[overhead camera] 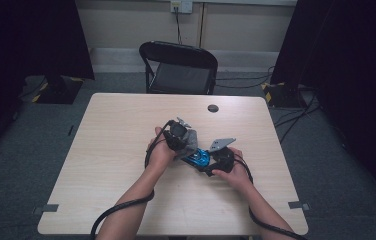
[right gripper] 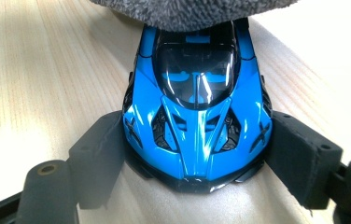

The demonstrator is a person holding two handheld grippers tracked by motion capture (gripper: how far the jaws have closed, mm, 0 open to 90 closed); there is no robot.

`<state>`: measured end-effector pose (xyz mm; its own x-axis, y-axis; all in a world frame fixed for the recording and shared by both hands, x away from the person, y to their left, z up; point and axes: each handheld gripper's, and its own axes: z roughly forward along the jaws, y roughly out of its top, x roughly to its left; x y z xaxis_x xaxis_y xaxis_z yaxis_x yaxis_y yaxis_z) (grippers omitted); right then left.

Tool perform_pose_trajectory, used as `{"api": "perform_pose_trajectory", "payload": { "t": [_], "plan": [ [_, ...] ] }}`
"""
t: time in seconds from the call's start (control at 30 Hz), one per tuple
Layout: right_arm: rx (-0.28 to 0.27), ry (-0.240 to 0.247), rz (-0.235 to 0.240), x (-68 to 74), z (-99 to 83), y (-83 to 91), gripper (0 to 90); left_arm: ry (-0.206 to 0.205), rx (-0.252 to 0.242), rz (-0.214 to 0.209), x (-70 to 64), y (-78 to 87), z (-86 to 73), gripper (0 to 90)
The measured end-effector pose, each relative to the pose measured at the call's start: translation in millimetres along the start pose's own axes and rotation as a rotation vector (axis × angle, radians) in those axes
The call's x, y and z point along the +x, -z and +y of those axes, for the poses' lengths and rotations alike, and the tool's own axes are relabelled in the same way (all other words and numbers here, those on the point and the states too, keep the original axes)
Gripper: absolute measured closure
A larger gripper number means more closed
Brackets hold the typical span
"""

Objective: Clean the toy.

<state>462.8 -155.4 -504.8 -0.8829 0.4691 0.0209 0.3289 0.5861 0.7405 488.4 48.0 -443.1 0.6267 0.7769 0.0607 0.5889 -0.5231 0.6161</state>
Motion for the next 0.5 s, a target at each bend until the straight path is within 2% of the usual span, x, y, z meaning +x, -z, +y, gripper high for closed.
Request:
{"api": "perform_pose_trajectory", "payload": {
  "t": [0.1, 0.2, 0.5],
  "plan": [
    [0.0, 0.0, 0.0, 0.0, 0.0, 0.0, 23.7, -0.004, 0.005, 0.016, 2.6, 0.7, 0.4, 81.4],
    [0.0, 0.0, 0.001, 0.0, 0.0, 0.0, 23.7, 0.003, 0.003, 0.012, 4.7, 1.1, -0.5, 81.4],
    [0.001, 0.0, 0.001, -0.1, 0.0, 0.0, 23.7, 0.009, 0.007, 0.032, 13.6, 3.0, -0.9, 81.4]
  ]
}}
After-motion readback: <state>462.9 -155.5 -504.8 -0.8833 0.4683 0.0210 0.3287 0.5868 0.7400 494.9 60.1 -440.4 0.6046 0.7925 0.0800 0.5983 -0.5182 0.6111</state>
